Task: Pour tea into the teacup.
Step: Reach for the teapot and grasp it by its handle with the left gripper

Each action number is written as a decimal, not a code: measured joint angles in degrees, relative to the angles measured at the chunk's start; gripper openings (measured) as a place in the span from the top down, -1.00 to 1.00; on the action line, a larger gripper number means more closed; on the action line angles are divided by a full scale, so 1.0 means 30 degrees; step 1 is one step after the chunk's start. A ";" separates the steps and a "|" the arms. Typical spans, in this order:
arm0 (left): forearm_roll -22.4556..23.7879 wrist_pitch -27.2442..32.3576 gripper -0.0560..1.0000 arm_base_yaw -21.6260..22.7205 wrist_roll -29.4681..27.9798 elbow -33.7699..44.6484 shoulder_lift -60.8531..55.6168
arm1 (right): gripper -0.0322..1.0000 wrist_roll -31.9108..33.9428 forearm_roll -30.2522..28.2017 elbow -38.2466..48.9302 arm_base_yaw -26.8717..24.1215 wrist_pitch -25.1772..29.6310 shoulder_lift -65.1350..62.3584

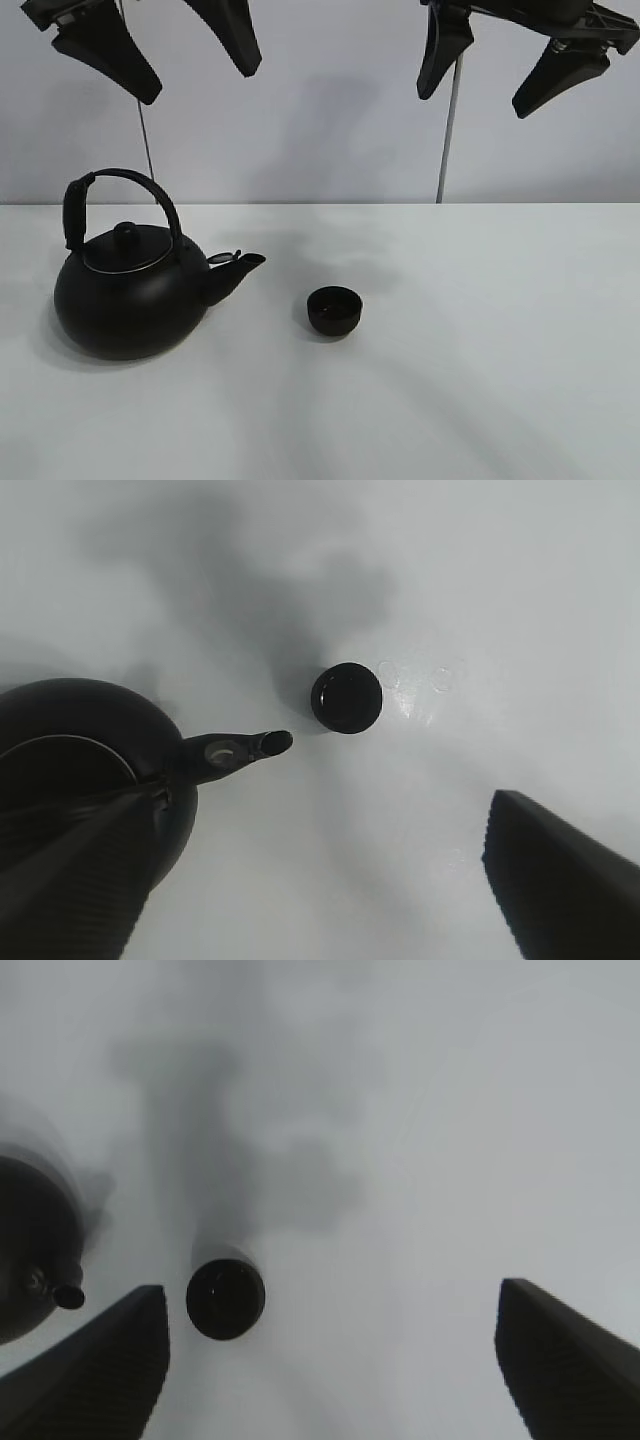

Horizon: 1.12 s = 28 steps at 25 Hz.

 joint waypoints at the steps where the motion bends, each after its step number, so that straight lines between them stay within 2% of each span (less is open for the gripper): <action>1: 0.0000 0.0000 -0.32 0.0000 0.0000 0.0000 0.0000 | -0.25 0.0000 0.0000 0.0000 0.0000 -0.0335 0.0000; 4: 0.0270 0.0064 -0.32 0.0127 0.0022 0.0000 -0.0073 | -0.25 0.0000 0.0022 0.0000 0.0000 -0.1344 0.0000; 7: 0.1703 -0.0431 -0.32 0.0164 0.0994 0.0794 -0.1345 | -0.25 0.0000 0.0040 0.0000 0.0000 -0.2462 0.0000; 10: 0.3726 -0.3365 -0.32 0.0129 0.2220 0.3785 -0.4003 | -0.25 0.0000 0.0040 0.0000 0.0000 -0.3629 0.0000; 14: 0.4964 -1.0282 -0.31 0.0129 0.3334 1.0274 -0.8102 | -0.25 0.0000 0.0046 0.0000 0.0000 -0.4714 0.0000; 17: 0.5135 -1.6647 -0.31 0.0129 0.3626 1.5615 -1.0434 | -0.25 0.0000 0.0046 0.0000 0.0000 -0.5238 0.0000; 20: 0.5150 -2.2974 -0.31 0.0201 0.3626 1.9807 -1.1564 | -0.25 0.0000 0.0046 0.0000 0.0000 -0.5295 0.0000; 24: 0.4935 -2.9477 -0.31 0.0289 0.3539 2.4207 -1.0887 | -0.25 0.0000 0.0046 0.0000 0.0000 -0.5382 0.0000; 28: 0.4482 -3.3934 -0.31 0.0289 0.3474 2.5728 -0.8627 | -0.25 0.0000 0.0046 0.0000 0.0000 -0.5609 0.0000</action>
